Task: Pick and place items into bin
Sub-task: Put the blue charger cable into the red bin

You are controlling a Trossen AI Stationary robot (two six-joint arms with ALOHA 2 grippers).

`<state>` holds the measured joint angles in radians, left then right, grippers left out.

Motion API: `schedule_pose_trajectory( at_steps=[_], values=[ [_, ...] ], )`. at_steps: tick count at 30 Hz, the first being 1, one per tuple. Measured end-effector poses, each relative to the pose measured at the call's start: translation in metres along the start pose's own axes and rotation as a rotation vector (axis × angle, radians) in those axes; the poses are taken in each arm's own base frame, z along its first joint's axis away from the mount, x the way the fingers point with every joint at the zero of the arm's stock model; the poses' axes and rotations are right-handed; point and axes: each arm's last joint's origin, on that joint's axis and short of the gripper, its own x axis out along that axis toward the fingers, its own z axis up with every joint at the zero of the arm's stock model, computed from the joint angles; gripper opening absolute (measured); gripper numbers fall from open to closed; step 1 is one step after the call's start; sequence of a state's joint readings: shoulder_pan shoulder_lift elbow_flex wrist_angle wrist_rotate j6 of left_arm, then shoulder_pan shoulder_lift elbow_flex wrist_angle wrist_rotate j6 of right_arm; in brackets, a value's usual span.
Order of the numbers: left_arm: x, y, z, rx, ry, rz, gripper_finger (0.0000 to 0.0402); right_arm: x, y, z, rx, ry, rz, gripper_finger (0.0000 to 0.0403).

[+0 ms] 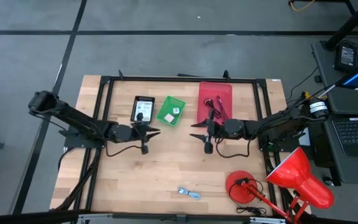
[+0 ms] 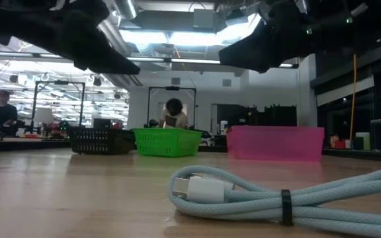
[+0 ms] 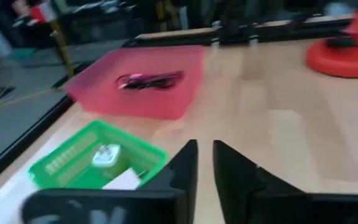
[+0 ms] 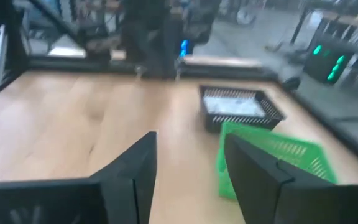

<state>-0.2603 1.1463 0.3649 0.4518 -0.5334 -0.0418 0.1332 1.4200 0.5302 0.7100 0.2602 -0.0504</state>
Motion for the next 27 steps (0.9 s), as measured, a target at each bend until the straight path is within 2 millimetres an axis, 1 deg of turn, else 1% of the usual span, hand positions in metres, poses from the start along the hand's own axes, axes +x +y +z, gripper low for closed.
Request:
schedule_pose_trajectory(
  at_steps=[4,6,9,12,15,19,24,27],
  values=[
    [-0.005,0.005,0.000,0.052,-0.023,-0.122,0.0007,0.005,0.015,0.010,0.022,0.102,0.048,0.0168],
    [-0.006,0.009,0.000,0.064,-0.038,-0.166,0.0004,0.005,0.025,0.016,0.036,0.135,0.078,0.0168],
    [-0.008,0.018,-0.002,0.084,-0.083,-0.179,0.0003,0.002,0.044,0.028,0.047,0.148,0.134,0.0160],
    [-0.013,0.027,-0.003,0.095,-0.144,-0.201,0.0001,-0.005,0.064,0.038,0.030,0.118,0.141,0.0140],
    [-0.021,0.034,-0.007,0.081,-0.190,-0.226,0.0002,-0.012,0.078,0.042,0.013,0.128,0.111,0.0111],
    [-0.030,0.040,-0.012,0.068,-0.224,-0.220,0.0003,-0.017,0.087,0.048,0.019,0.216,0.083,0.0071],
    [-0.035,0.041,-0.018,0.040,-0.225,-0.226,0.0003,-0.020,0.090,0.062,0.049,0.322,0.070,0.0010],
    [-0.035,0.042,-0.020,0.026,-0.211,-0.224,0.0003,-0.022,0.093,0.068,0.076,0.344,0.085,0.0007]
  ],
)
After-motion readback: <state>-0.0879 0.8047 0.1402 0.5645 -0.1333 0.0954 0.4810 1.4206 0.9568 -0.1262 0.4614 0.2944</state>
